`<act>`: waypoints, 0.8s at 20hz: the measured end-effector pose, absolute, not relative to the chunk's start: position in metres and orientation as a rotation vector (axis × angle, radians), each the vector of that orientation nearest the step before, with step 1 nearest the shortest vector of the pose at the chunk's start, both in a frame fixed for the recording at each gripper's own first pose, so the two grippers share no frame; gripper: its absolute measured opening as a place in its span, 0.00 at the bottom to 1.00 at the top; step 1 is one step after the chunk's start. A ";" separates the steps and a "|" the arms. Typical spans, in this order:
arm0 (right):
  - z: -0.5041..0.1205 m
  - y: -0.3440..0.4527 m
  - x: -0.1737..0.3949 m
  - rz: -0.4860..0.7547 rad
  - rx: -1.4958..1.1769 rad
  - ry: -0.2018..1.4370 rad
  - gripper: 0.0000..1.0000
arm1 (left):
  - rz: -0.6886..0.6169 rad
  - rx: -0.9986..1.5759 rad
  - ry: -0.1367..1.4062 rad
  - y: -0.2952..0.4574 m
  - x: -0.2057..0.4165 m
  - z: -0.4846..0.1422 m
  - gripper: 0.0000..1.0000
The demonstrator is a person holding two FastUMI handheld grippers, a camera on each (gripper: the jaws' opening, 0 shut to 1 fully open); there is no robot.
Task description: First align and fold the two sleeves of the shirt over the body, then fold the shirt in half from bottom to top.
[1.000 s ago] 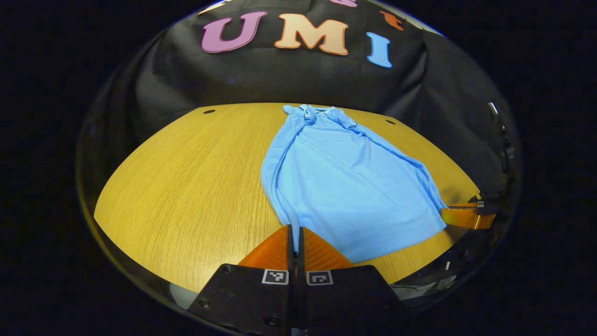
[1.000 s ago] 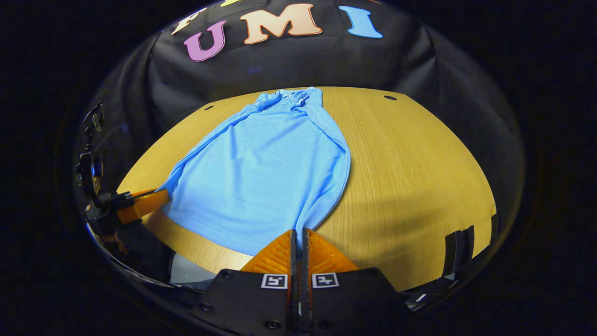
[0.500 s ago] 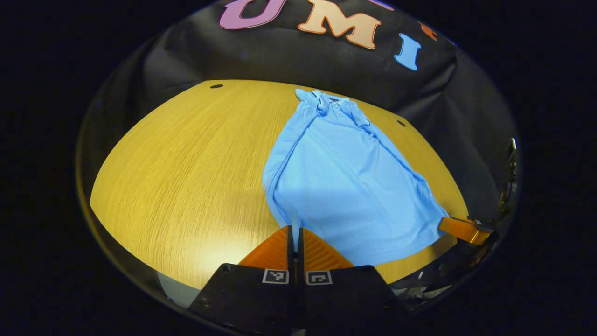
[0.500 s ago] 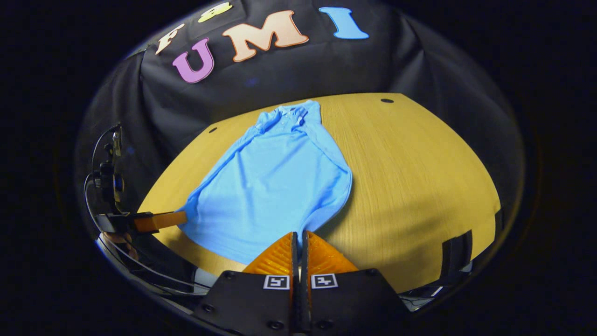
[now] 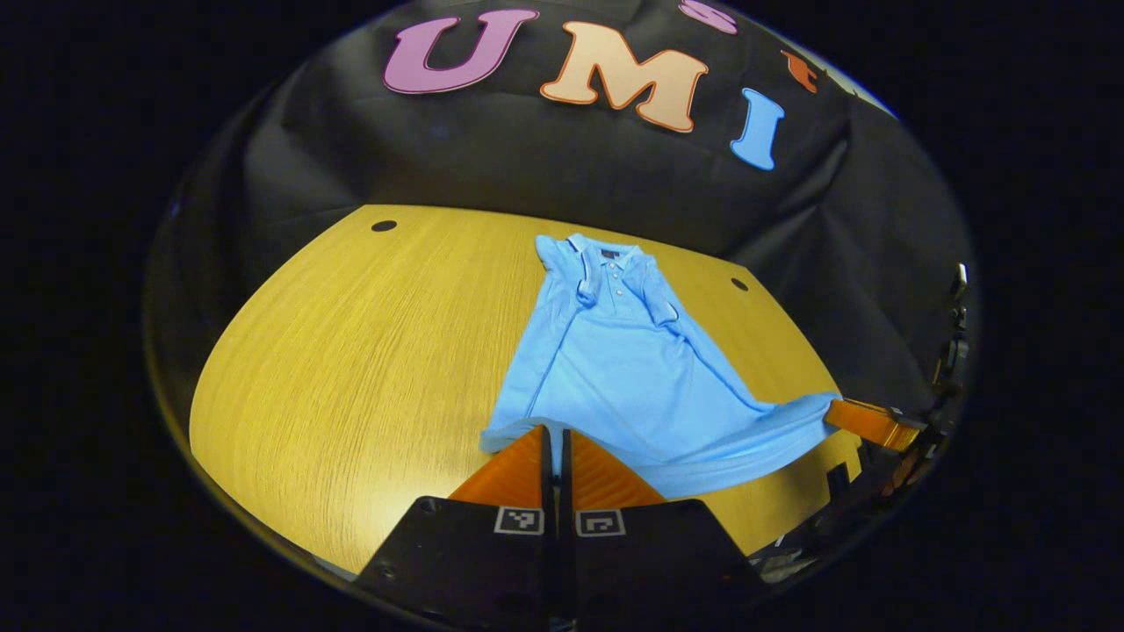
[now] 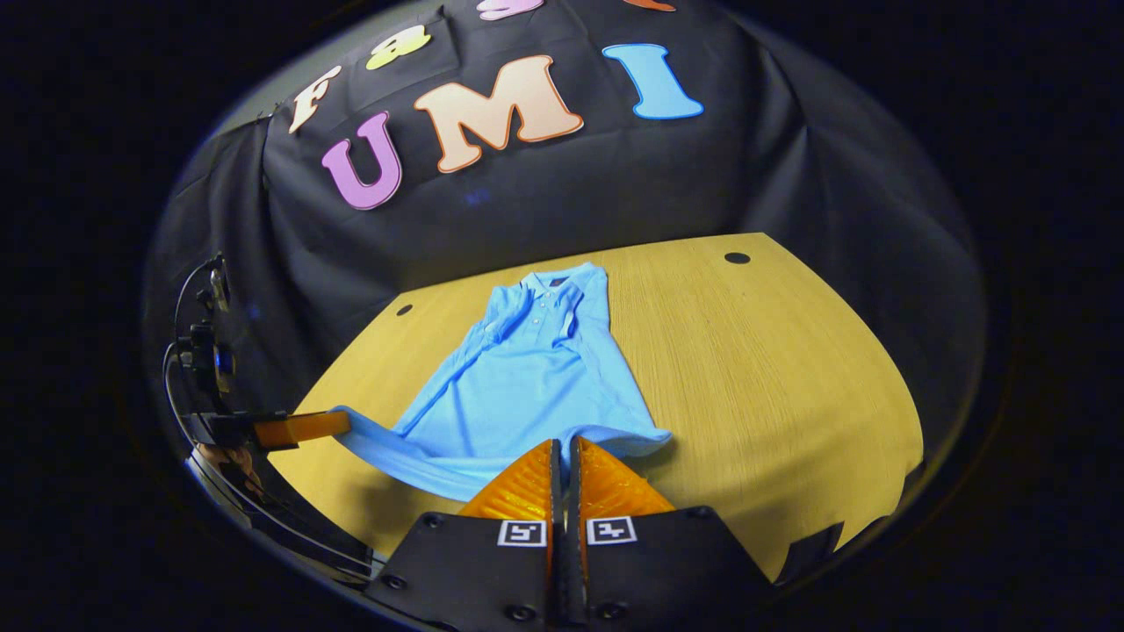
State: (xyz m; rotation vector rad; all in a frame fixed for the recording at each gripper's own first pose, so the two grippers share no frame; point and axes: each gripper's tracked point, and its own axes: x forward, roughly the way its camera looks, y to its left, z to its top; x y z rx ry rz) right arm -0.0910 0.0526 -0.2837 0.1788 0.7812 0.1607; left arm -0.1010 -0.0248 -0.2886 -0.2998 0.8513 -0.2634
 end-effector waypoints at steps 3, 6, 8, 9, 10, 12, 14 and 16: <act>-0.270 0.058 -0.053 0.173 0.177 0.739 0.02 | -0.255 -0.317 0.839 -0.021 -0.067 -0.282 0.00; -0.263 0.066 -0.014 0.187 0.179 0.706 0.02 | -0.251 -0.310 0.810 -0.014 -0.030 -0.275 0.00; -0.261 0.068 0.011 0.186 0.177 0.690 0.02 | -0.258 -0.304 0.795 -0.012 -0.005 -0.271 0.00; -0.262 0.069 0.023 0.185 0.179 0.682 0.03 | -0.261 -0.300 0.780 -0.012 0.009 -0.270 0.00; -0.263 0.068 0.037 0.180 0.173 0.674 0.02 | -0.268 -0.294 0.773 -0.013 0.022 -0.269 0.00; -0.263 0.066 0.064 0.175 0.162 0.649 0.02 | -0.279 -0.285 0.754 -0.014 0.050 -0.269 0.00; -0.267 0.063 0.091 0.159 0.163 0.637 0.02 | -0.294 -0.276 0.739 -0.018 0.076 -0.269 0.00; -0.268 0.064 0.118 0.146 0.177 0.613 0.02 | -0.308 -0.273 0.728 -0.021 0.103 -0.273 0.00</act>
